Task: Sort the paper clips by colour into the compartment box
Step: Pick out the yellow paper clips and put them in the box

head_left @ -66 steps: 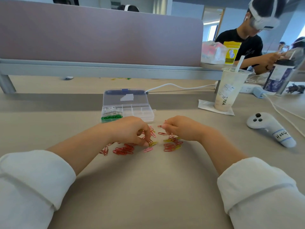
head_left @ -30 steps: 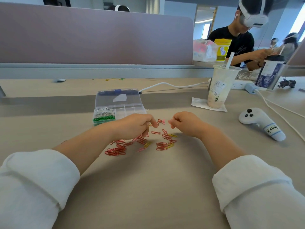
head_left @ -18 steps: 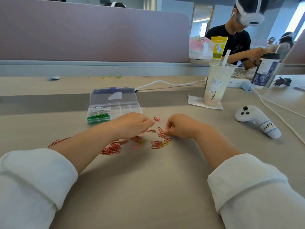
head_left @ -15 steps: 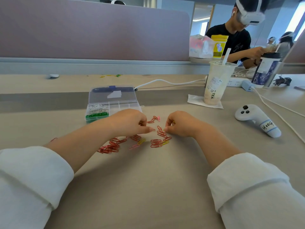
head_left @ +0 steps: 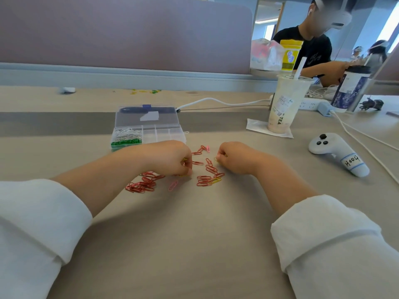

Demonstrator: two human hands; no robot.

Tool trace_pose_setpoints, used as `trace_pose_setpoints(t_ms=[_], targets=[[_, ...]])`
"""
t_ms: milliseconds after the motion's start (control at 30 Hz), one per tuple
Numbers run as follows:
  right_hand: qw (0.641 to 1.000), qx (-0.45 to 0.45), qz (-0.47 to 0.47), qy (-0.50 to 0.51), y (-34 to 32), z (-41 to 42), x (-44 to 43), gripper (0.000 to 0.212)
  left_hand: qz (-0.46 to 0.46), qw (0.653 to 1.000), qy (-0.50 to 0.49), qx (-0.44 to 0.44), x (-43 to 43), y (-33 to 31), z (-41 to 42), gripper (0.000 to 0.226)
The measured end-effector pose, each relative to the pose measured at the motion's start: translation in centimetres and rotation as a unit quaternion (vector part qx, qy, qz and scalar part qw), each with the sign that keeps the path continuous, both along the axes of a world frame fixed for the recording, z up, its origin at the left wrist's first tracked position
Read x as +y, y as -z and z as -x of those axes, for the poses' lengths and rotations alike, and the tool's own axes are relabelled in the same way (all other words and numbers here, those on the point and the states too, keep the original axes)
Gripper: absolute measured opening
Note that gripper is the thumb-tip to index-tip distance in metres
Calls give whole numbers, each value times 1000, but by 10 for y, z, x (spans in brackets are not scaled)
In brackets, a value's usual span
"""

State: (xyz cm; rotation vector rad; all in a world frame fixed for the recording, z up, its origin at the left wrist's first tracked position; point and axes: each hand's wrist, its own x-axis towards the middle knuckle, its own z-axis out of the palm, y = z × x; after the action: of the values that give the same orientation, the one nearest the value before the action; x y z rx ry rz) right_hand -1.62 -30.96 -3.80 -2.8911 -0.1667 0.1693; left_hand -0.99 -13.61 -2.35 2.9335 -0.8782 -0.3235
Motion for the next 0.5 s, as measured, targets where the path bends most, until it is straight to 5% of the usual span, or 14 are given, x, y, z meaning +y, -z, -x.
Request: trace_pose_setpoints(t_ms=[200,400,500], targets=[[994,1,-106,-31,-6,7,0,21,134,990,-37,8,-1,5,-3,20],[978,41,-201,-39,-15,15,1,32,218,975,-41,2,2,8,-7,16],[982,52,-174,-59,-17,17,-2,19,238,970,-44,-22,6,7,-9,20]])
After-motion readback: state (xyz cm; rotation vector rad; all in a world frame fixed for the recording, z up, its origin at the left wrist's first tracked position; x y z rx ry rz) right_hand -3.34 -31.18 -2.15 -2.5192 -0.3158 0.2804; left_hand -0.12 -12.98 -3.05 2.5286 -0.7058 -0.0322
